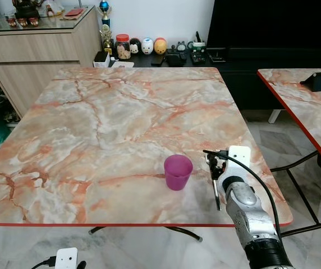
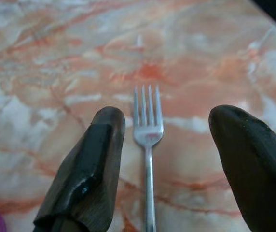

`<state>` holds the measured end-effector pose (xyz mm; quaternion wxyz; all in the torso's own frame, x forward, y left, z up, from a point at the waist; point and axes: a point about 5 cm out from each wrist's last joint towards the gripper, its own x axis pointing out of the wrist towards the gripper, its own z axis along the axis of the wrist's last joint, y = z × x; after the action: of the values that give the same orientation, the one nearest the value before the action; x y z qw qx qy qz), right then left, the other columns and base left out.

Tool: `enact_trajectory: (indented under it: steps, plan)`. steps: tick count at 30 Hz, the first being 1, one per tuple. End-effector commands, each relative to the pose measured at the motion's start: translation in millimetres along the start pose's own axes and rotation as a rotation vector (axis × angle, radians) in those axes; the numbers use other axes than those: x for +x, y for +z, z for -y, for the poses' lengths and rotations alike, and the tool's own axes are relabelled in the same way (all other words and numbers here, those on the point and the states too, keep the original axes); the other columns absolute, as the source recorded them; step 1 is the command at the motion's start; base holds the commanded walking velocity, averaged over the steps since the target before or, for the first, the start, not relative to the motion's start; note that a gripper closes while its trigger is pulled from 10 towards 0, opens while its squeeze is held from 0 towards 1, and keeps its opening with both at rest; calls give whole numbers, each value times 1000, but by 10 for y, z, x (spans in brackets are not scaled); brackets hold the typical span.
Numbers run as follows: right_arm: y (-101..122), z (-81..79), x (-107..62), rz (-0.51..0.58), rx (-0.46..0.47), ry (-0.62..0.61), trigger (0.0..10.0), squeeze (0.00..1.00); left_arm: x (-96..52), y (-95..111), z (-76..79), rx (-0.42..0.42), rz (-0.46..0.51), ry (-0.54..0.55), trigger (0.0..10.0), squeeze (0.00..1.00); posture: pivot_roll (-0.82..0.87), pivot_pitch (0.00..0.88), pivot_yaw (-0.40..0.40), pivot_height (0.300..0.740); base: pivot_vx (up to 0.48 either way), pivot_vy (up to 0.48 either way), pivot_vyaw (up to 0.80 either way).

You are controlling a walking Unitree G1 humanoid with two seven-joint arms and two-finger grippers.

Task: Setting the table

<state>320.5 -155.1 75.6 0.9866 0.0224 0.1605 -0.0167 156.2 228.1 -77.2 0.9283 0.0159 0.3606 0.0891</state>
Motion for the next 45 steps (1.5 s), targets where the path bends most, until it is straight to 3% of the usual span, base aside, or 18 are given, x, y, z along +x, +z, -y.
enact_trajectory:
  steps: [1, 5, 36, 37, 38, 39, 45]
  plan:
    - [1, -39, 24, -23, 25, 15, 10000, 0, -14, -44, -1, -2, -20, 5, 10000, 0, 25, 0, 1, 740, 0, 0, 0]
    - [-62, -71, 33, -77, 74, 30, 10000, 0, -17, -50, -3, -3, -21, 7, 10000, 0, 26, 0, 0, 740, 0, 0, 0]
    - [-266, -75, 53, -185, 46, 46, 10000, 0, -36, -100, 18, -14, -37, 4, 10000, 0, 30, 0, -7, 740, 0, 0, 0]
    - [-272, -72, 55, -186, 40, 49, 6980, 0, -36, -102, 22, -15, -39, 2, 10000, 0, 30, 0, -8, 740, 0, 0, 0]
    - [-272, -71, 55, -186, 37, 49, 6980, 0, -37, -103, 23, -16, -39, 1, 10000, 0, 30, 0, -8, 740, 0, 0, 0]
    - [-273, -66, 56, -187, 30, 48, 118, 0, -37, -106, 26, -17, -41, -1, 10000, 0, 29, 0, -8, 740, 0, 0, 0]
    - [-289, -55, 57, -198, 20, 52, 0, 0, -38, -115, 40, -20, -47, -6, 10000, 0, 29, 0, -11, 740, 0, 0, 0]
